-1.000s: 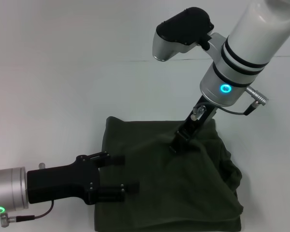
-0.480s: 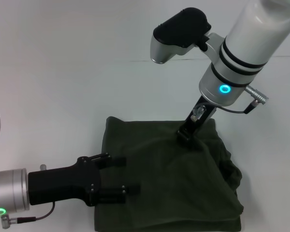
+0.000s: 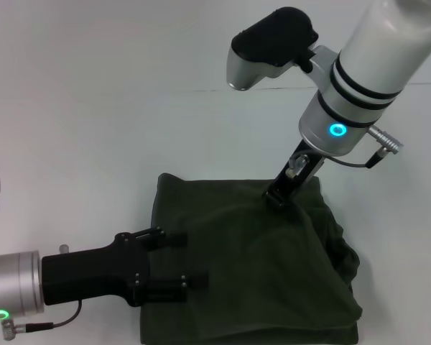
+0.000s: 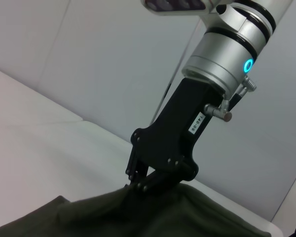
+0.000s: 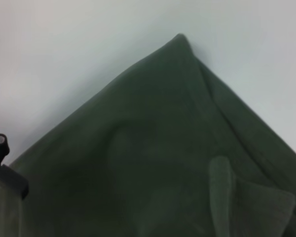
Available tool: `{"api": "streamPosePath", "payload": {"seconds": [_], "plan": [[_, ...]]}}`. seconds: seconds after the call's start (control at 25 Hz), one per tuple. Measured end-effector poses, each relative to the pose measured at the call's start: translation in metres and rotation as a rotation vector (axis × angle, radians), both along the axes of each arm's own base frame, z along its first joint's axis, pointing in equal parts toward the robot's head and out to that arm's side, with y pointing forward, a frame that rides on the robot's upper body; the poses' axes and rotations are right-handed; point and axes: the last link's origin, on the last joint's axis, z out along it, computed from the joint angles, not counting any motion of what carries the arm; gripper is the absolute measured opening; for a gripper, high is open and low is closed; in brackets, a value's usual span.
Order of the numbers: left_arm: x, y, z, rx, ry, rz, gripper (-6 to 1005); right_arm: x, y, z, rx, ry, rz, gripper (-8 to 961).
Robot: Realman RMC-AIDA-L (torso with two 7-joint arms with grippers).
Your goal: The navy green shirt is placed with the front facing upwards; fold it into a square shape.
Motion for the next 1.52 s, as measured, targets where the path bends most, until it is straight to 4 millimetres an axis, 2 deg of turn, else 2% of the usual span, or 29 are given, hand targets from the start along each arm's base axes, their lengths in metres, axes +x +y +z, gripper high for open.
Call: {"api": "streamPosePath", "payload": {"seconds": [0.16, 0.36, 0.6, 0.8, 1.0, 1.28, 1.4, 1.52], "plan": [[-0.001, 0.001, 0.000, 0.008, 0.006, 0.005, 920, 0.004, 0.000, 0.010, 0.042, 0.028, -0.027, 22], [-0.001, 0.002, 0.000, 0.012, 0.007, 0.005, 919, 0.018, 0.001, 0.030, 0.107, 0.106, -0.104, 22], [-0.001, 0.002, 0.000, 0.015, 0.008, 0.004, 917, 0.049, -0.005, 0.054, 0.201, 0.205, -0.212, 23], [0.000, 0.003, 0.000, 0.015, 0.008, 0.000, 917, 0.076, -0.011, 0.066, 0.267, 0.321, -0.298, 23], [0.001, 0.003, -0.001, 0.008, 0.007, -0.002, 916, 0.100, -0.014, 0.071, 0.320, 0.423, -0.358, 23], [0.004, 0.002, -0.004, -0.021, -0.004, -0.004, 914, 0.134, -0.018, 0.066, 0.362, 0.482, -0.423, 22], [0.006, 0.001, -0.007, -0.033, -0.012, -0.004, 914, 0.142, -0.017, 0.068, 0.392, 0.502, -0.420, 22], [0.006, 0.001, -0.008, -0.037, -0.015, -0.003, 913, 0.142, -0.014, 0.072, 0.410, 0.535, -0.400, 23]]}}
